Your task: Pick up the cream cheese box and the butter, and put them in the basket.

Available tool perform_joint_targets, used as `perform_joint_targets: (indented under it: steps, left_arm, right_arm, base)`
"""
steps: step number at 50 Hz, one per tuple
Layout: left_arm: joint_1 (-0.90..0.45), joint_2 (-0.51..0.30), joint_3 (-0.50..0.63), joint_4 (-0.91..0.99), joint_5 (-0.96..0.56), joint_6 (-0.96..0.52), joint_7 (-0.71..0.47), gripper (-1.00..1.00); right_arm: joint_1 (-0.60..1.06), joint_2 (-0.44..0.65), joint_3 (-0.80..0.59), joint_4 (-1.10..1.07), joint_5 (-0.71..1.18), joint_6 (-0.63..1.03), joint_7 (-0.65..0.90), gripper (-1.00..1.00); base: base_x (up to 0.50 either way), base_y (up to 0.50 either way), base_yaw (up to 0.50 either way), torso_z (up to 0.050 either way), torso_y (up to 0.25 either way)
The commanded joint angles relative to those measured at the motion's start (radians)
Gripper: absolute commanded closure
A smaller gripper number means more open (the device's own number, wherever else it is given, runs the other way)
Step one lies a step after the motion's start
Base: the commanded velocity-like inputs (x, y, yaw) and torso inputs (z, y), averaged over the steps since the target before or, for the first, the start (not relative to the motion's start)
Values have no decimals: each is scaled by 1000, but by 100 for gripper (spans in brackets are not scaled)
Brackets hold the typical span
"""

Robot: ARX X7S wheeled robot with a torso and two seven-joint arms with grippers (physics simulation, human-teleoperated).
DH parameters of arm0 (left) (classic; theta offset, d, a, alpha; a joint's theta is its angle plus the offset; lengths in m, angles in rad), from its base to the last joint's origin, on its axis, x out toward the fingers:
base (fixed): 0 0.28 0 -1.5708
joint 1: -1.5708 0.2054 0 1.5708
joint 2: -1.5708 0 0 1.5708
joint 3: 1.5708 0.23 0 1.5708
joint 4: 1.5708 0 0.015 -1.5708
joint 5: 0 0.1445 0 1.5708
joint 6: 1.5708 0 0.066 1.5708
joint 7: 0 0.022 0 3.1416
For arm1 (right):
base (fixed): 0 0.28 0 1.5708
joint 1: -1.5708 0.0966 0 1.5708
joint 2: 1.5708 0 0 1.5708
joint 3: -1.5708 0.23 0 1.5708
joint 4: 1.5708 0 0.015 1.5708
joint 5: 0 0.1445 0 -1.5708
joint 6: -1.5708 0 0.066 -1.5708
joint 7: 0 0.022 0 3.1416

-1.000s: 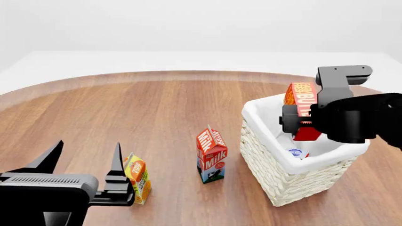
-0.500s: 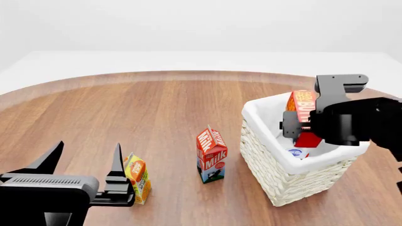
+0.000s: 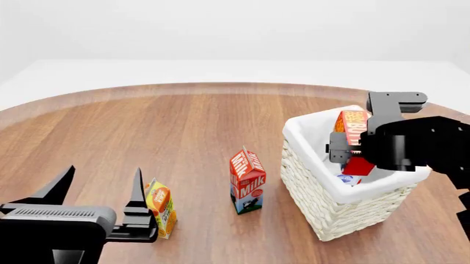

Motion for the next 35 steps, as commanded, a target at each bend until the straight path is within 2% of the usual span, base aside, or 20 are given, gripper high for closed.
perform_joint_targets:
  steps: [1,4,5,7,8,9,10,13,14,15,18,19,22,24,26,28,31,32,34,35]
  left_arm:
    - [-25,-13,0,14,-34,-16,-18,-100]
    - [28,7,19,-32,44,42,21,-100]
    - [-22,-14,3,10,-30,-7,-16,-100]
    - [1,-2,15,-13,10,17,3,-100]
    - [15,4,21,-26,33,34,14,-100]
    - [21,7,24,-31,42,40,18,-100]
    - [-28,-16,7,14,-34,-10,-20,-100]
    - [26,5,29,-32,48,47,19,-100]
    - [-26,-21,9,16,-36,-5,-23,-100]
    - [-37,-24,7,24,-50,-16,-31,-100]
    - [23,0,31,-28,43,47,13,-100]
    - [-25,-21,15,13,-28,0,-21,-100]
    - [21,0,35,-32,44,51,13,-100]
    - [-30,-19,19,9,-29,-1,-22,-100]
    - [10,-5,34,-22,31,41,5,-100]
    - [-35,-26,18,18,-39,-4,-31,-100]
    - [17,-2,42,-32,45,52,10,-100]
    - [-34,-23,25,9,-31,2,-25,-100]
    - [-9,-13,35,-11,7,28,-8,-100]
    - [-39,-29,22,18,-42,-2,-34,-100]
  right_arm:
    - [22,-6,14,11,-53,-3,-18,100]
    - [20,-4,17,11,-51,-4,-16,100]
    - [19,-3,18,11,-49,-4,-15,100]
    - [18,-1,20,8,-47,-5,-12,100]
    - [17,-1,18,9,-49,-5,-14,-100]
    - [17,-1,17,10,-51,-5,-16,-100]
    - [18,0,16,12,-52,-6,-18,-100]
    - [20,1,14,9,-55,-6,-20,-100]
    - [21,1,13,11,-57,-6,-21,-100]
    - [22,0,13,12,-58,-6,-23,-100]
    - [24,2,5,-1,-71,-11,-33,-100]
    - [23,1,7,-1,-68,-10,-29,-100]
    - [20,4,7,-12,-66,-10,-24,-100]
    - [20,5,7,-15,-66,-10,-24,-100]
    - [19,8,10,-22,-62,-10,-19,-100]
    - [18,10,11,-27,-60,-9,-15,-100]
    - [17,15,15,-41,-56,-8,-7,-100]
    - [17,16,17,-44,-53,-9,-3,-100]
    - [16,19,19,-53,-50,-7,2,-100]
    - [15,24,24,-64,-43,-6,10,-100]
  base:
    - [0,0,0,0,0]
    - [0,0,0,3,3]
    - [0,0,0,0,0]
    - [0,0,0,0,0]
    - [0,0,0,0,0]
    - [0,0,0,0,0]
    - [0,0,0,0,0]
    - [0,0,0,0,0]
    - [0,0,0,0,0]
    - [0,0,0,0,0]
    - [0,0,0,0,0]
    - [0,0,0,0,0]
    - [0,0,0,0,0]
    - [0,0,0,0,0]
    - [0,0,0,0,0]
    - [0,0,0,0,0]
    - [0,0,0,0,0]
    - [0,0,0,0,0]
    - [0,0,0,0,0]
    - [0,0,0,0,0]
